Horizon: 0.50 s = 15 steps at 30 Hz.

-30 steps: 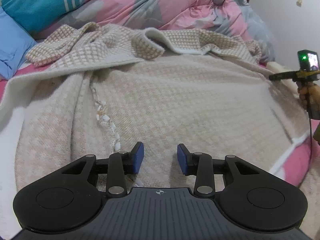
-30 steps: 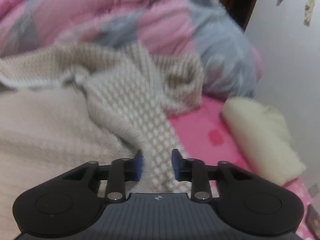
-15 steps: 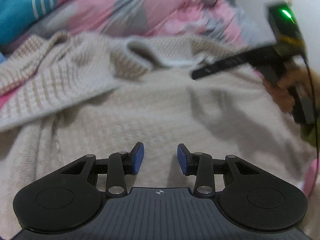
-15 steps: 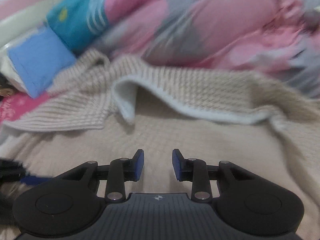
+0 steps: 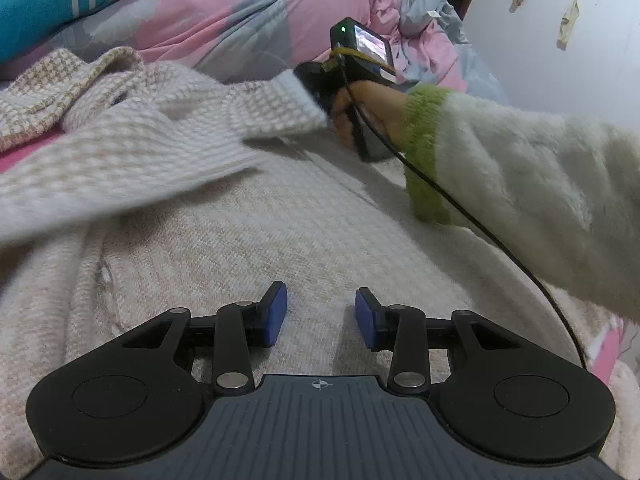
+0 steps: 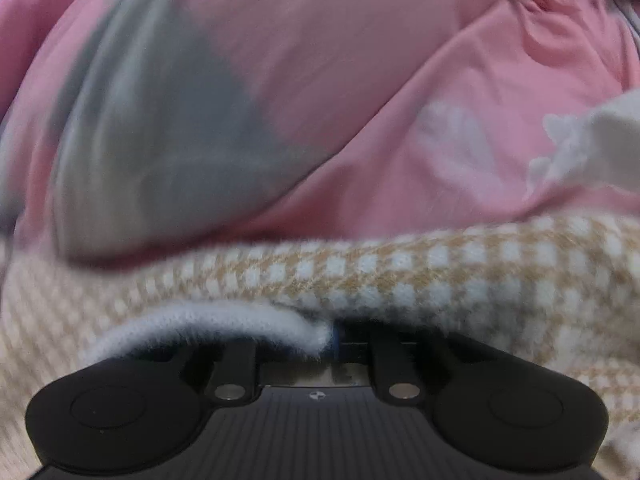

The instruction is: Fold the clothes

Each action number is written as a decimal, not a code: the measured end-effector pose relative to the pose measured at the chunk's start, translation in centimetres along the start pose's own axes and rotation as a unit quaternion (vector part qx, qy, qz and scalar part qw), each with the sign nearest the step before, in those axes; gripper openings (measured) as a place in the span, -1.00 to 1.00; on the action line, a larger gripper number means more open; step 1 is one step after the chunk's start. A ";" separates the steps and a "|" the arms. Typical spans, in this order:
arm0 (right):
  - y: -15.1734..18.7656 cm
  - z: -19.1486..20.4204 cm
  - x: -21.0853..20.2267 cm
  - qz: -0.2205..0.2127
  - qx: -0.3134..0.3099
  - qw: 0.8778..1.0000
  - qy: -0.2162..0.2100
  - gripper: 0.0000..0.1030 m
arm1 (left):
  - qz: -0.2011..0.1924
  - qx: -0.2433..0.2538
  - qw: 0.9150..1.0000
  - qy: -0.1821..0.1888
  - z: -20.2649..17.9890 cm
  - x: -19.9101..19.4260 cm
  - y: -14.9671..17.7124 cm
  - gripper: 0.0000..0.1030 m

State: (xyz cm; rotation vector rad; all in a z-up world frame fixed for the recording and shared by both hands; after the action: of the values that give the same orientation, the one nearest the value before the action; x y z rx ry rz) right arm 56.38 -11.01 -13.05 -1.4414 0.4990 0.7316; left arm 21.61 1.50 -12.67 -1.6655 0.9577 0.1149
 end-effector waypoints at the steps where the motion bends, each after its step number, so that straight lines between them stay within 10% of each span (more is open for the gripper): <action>1: 0.0 0.1 -0.2 0.002 0.000 1.000 0.002 -0.72 | 0.000 -0.001 1.000 0.001 0.1 0.0 -0.1 -0.27; 10: 6.6 1.5 -9.8 0.047 -0.058 0.995 -0.065 -0.59 | -0.001 -0.004 1.000 0.005 0.3 -0.3 -0.1 -0.25; 15: 8.1 5.0 -8.7 0.079 -0.073 0.988 -0.114 -0.59 | -0.003 -0.004 1.000 0.004 0.3 -0.3 0.0 -0.24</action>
State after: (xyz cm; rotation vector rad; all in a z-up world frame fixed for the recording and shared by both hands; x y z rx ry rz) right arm 44.01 -7.53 -12.18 -1.4414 0.3918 1.0649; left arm 21.54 1.90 -12.58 -1.6771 0.9601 0.1087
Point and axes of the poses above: each gripper's, at about its wrist camera, not at the fingertips, and x roughly the way its jaws point, z to its left, y to its underside, the point moved 10 cm from there along x, roughly the way its jaws point
